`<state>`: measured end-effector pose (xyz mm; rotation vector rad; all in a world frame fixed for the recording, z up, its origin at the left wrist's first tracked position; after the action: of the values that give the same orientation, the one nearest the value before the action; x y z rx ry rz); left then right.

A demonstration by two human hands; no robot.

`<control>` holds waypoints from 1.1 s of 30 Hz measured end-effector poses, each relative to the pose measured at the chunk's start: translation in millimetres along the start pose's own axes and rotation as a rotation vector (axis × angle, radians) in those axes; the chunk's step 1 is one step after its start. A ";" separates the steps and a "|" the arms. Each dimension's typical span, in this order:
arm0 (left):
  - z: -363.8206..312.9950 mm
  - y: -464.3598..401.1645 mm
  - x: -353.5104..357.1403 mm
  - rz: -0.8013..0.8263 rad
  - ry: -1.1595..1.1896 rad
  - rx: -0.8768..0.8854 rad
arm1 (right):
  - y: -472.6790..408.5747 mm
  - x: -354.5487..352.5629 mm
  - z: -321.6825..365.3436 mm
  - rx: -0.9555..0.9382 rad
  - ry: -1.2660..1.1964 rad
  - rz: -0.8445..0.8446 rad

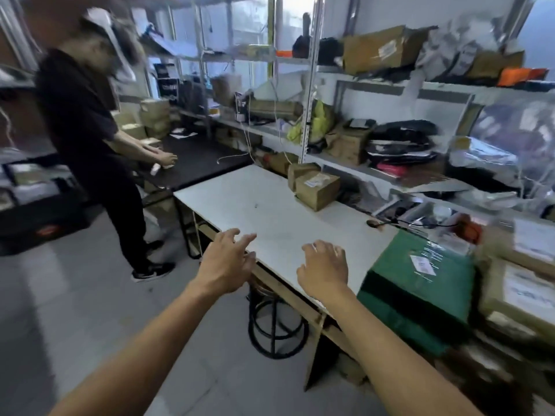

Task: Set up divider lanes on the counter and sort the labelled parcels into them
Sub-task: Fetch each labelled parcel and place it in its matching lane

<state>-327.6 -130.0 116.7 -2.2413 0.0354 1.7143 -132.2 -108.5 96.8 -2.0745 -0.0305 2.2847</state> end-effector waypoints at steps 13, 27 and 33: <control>85.0 -206.3 94.0 0.223 -0.170 0.083 | -215.2 78.6 25.3 0.077 0.154 0.132; 165.6 -439.3 156.5 0.215 -0.189 0.208 | -425.4 105.8 34.1 0.209 0.160 0.145; 198.0 -560.4 206.2 0.256 -0.137 0.334 | -538.1 128.8 38.4 0.345 0.099 0.140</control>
<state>-337.4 489.5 8.0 -1.9360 0.5567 1.8262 -167.8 436.5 0.4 -2.0553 0.4913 2.0700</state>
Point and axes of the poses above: each hand's wrist, its own y-axis away from the middle knuckle, its own x-axis out of the palm, z = x × y, the point moved 10 cm from there along -y, towards the middle knuckle, and after that the axes turned 11 degrees about x, right-handed, at the moved point
